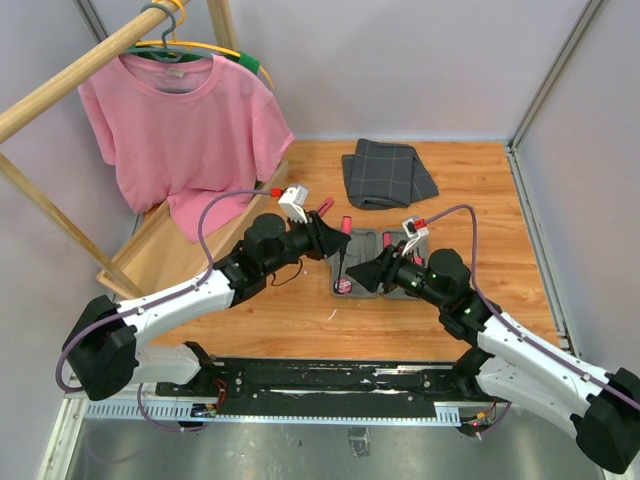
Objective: Sort the tools into containers
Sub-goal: Pick up the screwdriver from the center of the board.
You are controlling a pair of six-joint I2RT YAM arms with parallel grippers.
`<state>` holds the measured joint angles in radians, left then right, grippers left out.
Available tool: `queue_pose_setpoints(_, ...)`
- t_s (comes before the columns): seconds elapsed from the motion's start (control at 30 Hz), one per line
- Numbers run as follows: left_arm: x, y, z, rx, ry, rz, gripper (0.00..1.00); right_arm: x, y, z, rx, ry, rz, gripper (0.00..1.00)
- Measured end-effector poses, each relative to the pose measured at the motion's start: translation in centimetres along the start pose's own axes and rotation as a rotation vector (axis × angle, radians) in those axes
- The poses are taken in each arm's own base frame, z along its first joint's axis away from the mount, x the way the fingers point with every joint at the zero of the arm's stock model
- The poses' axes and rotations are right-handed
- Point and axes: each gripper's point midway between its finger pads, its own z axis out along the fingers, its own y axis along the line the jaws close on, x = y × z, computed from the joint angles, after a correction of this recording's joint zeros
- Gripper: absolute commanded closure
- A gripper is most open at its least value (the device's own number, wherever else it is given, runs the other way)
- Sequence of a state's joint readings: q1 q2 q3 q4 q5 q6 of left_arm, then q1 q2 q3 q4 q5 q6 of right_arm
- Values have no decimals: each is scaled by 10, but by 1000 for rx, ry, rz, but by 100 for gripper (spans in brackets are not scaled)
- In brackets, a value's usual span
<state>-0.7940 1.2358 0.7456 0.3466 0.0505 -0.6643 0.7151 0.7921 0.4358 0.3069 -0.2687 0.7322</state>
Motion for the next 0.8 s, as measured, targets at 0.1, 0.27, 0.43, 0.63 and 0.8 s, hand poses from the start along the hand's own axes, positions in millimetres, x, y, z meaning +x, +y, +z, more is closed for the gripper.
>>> queue_pose_setpoints(0.1, 2, -7, 1, 21, 3, -10, 97, 3, 1, 7, -9, 7, 19, 50)
queue_pose_setpoints(0.27, 6, -14, 1, 43, 9, -12, 98, 6, 2, 17, -25, 15, 47, 59)
queue_pose_setpoints(0.43, 6, -19, 1, 59, 9, -13, 98, 15, 2, 25, -33, 50, 66, 75)
queue_pose_setpoints(0.63, 6, -21, 1, 64, 7, -13, 95, 17, 4, 28, -45, 57, 74, 99)
queue_pose_setpoints(0.8, 2, -24, -3, 75, -5, -12, 71, 14, 4, 27, -40, 50, 61, 99)
